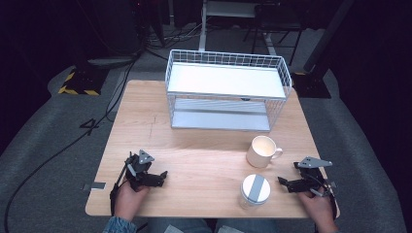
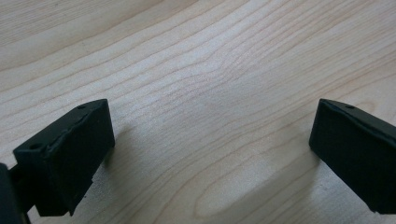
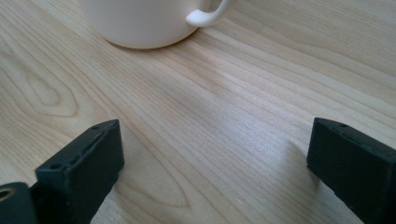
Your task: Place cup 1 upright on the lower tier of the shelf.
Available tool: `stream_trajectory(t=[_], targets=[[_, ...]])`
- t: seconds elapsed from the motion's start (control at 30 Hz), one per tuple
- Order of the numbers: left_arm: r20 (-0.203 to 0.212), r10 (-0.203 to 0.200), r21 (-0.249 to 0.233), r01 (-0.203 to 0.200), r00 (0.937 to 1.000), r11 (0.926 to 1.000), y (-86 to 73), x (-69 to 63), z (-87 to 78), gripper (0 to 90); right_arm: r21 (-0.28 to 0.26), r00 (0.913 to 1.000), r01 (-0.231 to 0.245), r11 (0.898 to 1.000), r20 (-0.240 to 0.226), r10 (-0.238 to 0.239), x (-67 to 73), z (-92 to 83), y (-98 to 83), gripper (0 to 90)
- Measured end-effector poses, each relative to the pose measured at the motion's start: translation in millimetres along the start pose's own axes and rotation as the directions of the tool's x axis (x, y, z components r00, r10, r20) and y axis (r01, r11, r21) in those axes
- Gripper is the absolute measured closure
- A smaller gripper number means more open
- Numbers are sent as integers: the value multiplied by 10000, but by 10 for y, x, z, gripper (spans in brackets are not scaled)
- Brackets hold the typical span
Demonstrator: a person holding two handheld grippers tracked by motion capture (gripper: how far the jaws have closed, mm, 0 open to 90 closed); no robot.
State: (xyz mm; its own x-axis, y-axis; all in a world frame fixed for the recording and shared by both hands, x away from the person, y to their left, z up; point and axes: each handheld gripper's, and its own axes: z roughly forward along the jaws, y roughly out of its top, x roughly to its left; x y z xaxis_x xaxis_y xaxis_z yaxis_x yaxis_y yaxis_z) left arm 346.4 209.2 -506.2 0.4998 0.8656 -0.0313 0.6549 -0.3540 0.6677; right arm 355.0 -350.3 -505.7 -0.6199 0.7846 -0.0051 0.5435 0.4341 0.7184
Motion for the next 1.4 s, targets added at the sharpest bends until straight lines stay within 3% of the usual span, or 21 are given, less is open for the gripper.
stream_trajectory(t=[0.37,0.47,0.7,0.8,1.07,1.17,1.27,1.4], targets=[[-171,-185,123,187,9997,9998,10,-17,-7,2,1,10000,1,10000,0,-1,0,0,0,40],[-34,-371,169,372,9993,9992,23,-15,-32,2,5,10000,4,10000,4,-4,0,-1,0,40],[163,-506,-960,520,9986,9940,99,-97,-227,0,6,10000,3,10000,4,-3,0,-1,0,40],[322,-343,-1295,382,9989,9908,138,-162,-295,0,2,10000,-3,10000,3,3,0,0,0,40],[863,326,-1649,-180,9957,9861,282,-390,-364,0,11,10000,-7,10000,1,7,1,-1,0,40],[1141,771,-1655,-575,9905,9845,374,-509,-358,0,4,10000,6,10000,7,-6,0,0,0,40],[1414,921,-1704,-674,9857,9831,438,-615,-344,0,5,10000,-41,10000,22,41,4,-2,-2,41],[1987,1143,-1905,-760,9734,9787,518,-755,-332,0,1,10000,-44,10000,25,44,5,-2,-2,41]])
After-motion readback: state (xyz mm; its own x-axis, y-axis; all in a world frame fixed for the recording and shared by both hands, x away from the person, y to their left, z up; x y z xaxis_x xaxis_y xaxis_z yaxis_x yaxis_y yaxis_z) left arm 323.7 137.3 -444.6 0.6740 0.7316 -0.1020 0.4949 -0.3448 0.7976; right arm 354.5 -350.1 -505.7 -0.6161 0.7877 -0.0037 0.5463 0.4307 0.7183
